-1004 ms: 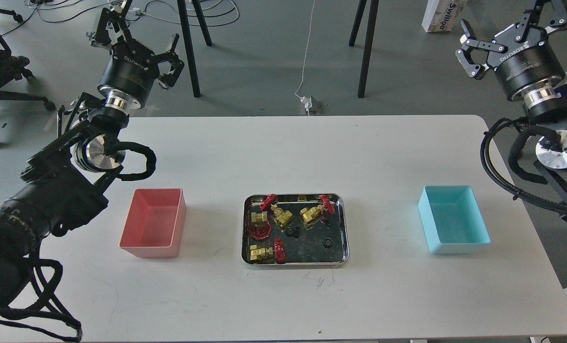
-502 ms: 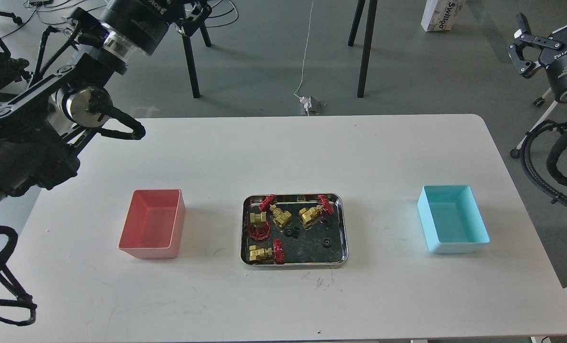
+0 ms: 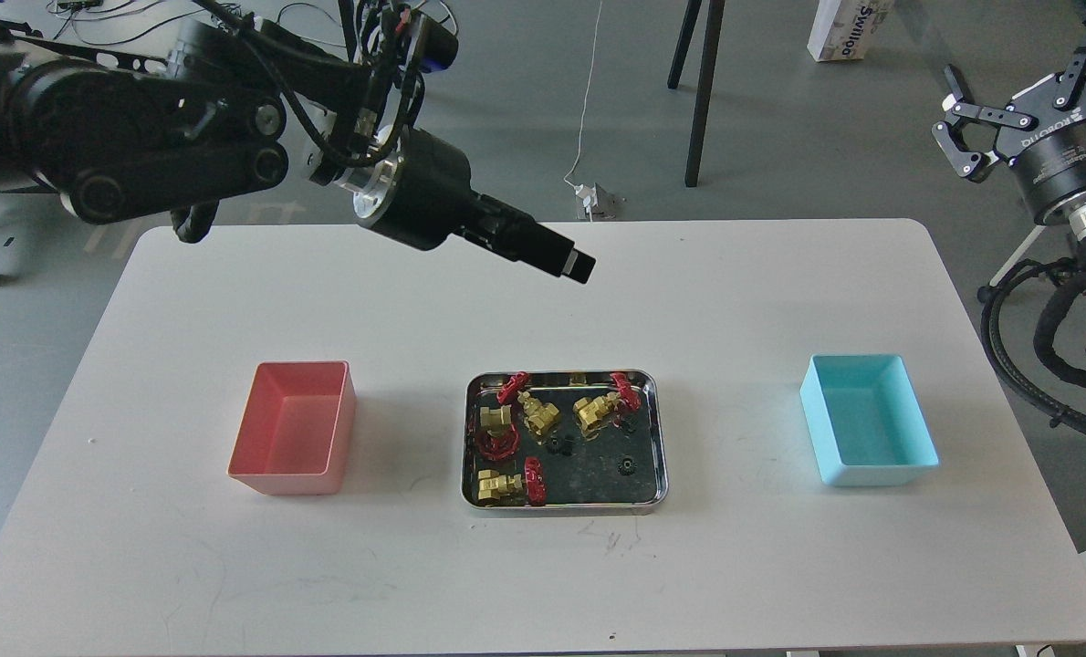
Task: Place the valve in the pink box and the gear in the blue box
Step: 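Lower the left gripper over a red-handled valve in the tray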
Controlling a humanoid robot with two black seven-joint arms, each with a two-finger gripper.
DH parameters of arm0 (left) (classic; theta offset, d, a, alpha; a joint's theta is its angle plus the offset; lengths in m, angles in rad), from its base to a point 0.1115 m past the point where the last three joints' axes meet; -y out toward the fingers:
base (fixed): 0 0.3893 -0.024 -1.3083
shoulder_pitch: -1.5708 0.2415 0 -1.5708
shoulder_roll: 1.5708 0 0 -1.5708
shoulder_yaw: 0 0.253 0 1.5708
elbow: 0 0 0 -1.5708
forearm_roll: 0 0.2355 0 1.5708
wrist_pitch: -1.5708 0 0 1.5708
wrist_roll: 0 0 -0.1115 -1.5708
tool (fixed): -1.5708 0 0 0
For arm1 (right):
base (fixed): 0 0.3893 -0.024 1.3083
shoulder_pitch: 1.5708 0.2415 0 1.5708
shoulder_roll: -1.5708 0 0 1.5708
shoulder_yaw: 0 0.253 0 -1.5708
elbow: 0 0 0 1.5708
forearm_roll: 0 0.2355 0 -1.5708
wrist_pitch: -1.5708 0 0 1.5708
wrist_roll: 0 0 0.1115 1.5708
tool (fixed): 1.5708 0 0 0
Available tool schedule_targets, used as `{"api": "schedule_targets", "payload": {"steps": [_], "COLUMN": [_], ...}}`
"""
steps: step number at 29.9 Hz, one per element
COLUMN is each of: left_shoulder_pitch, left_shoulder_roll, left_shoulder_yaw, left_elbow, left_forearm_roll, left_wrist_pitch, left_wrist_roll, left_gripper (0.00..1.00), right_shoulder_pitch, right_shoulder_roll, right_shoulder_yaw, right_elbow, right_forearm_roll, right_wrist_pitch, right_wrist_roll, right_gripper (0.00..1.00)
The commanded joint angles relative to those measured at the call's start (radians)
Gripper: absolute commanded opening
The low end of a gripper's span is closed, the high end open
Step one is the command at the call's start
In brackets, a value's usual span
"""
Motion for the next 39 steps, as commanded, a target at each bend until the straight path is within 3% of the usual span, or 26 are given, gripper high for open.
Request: {"api": "schedule_targets", "payload": {"steps": [1,6,11,30,39], "left_shoulder_pitch": [0.005,0.050,0.166,0.364,0.386], "left_shoulder_roll": [-0.126,-0.211,-0.260,-0.301,-0.301], "left_shoulder_yaw": [0.153,0.261,0.305,0.302,0.305], "left_elbow": [0.004,0.027,0.165,0.348,0.363], "left_forearm_roll": [0.094,0.097,0.106,0.144,0.180], "left_wrist_pitch": [0.043,0.215,0.268,0.364,0.419], "left_wrist_roll": [0.000,0.000,0.000,0.000,0.000], "left_gripper": [1.00,1.00,0.99,0.93,0.69], "right_shoulder_pitch": [0.025,0.280,0.509,0.465,0.439], "right_shoulder_roll": [-0.015,-0.057,-0.050,-0.034,-0.034], "right_shoulder_yaw": [-0.002,-0.101,-0.298,-0.313,-0.310], "right_elbow": [-0.002,-0.052,-0.115,-0.119,-0.117], "right_forearm_roll": [-0.001,0.004,0.016,0.019,0.021], "right_wrist_pitch": [-0.001,-0.016,-0.055,-0.048,-0.048], "right_wrist_roll": [-0.017,-0.103,-0.104,-0.104,-0.103], "right_gripper": [1.00,1.00,1.00,1.00,1.00]}}
